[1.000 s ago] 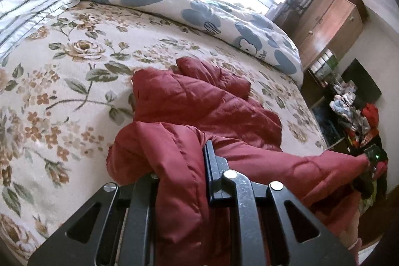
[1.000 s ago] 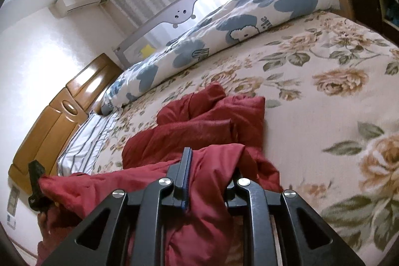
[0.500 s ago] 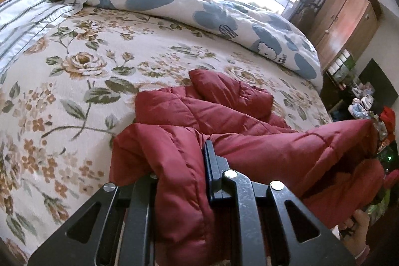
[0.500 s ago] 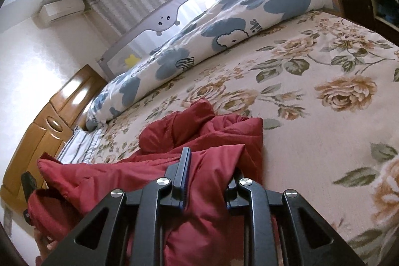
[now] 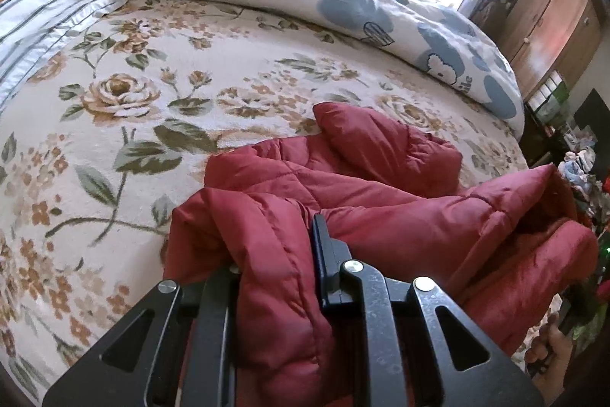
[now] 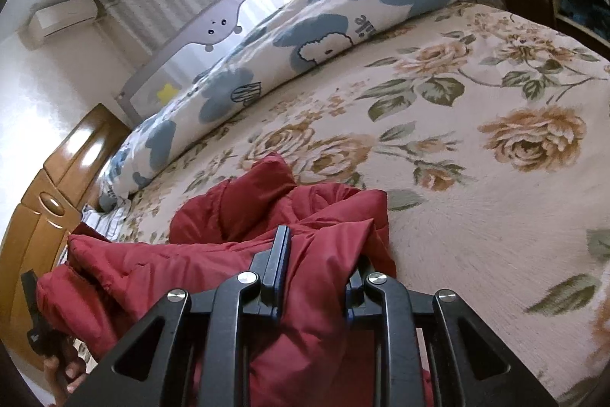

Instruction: Fold large clothes

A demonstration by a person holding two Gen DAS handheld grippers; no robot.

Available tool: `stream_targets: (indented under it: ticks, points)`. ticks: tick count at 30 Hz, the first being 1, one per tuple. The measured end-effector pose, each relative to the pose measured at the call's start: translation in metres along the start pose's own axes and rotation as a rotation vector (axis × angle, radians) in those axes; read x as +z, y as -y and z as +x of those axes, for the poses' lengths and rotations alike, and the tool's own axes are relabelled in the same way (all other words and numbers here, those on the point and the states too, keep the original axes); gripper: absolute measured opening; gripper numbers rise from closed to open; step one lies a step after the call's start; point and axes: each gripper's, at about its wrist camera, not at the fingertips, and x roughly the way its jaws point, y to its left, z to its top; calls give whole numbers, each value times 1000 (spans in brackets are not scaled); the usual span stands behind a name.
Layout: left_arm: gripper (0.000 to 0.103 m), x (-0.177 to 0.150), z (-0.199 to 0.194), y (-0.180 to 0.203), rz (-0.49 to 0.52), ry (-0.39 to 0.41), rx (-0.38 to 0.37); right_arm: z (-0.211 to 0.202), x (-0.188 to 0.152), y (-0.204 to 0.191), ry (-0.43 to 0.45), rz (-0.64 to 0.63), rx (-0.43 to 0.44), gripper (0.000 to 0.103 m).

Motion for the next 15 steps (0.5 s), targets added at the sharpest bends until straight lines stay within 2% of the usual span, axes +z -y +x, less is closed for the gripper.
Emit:
stream_targets:
  ticks: [9, 15]
  points:
    - [18, 21, 38, -7, -36, -33, 12, 44, 7, 6, -13, 16, -45, 22]
    - [18, 29, 63, -6, -24, -42, 28, 76, 8, 13, -29, 24, -79, 23]
